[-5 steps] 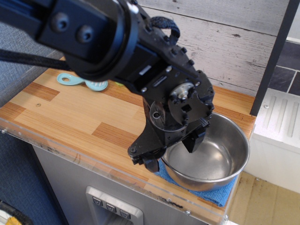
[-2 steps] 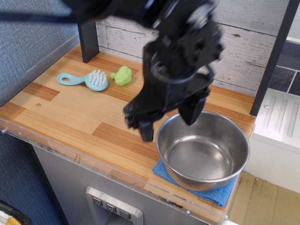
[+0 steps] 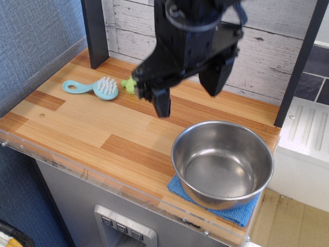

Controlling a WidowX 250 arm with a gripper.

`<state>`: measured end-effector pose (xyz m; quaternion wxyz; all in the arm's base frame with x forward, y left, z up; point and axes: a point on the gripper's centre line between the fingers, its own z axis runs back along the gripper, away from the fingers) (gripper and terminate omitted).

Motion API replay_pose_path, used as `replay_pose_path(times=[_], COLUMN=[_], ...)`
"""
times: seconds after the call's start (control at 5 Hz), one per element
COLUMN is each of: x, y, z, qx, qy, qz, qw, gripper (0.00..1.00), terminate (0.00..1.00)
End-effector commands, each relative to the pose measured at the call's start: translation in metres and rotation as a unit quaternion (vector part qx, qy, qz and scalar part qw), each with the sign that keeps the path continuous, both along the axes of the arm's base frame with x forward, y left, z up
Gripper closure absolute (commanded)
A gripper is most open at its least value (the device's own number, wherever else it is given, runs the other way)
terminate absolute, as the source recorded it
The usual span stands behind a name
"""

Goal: Place the silver bowl on top of the blue towel

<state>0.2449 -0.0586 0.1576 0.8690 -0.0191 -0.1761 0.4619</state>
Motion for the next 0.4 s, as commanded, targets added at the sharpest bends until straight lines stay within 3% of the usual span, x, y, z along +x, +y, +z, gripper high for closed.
replay_pose_path(times=[0.0, 0.2], x=[0.0016, 0.0016], y=[0.0003, 0.0003], z=[0.0149, 0.0149], qx=[-0.007, -0.007], qy=[-0.020, -0.020], qz=[0.000, 0.000], qw=[0.9998, 0.9998], gripper=[0.00, 0.00], terminate=[0.00, 1.00])
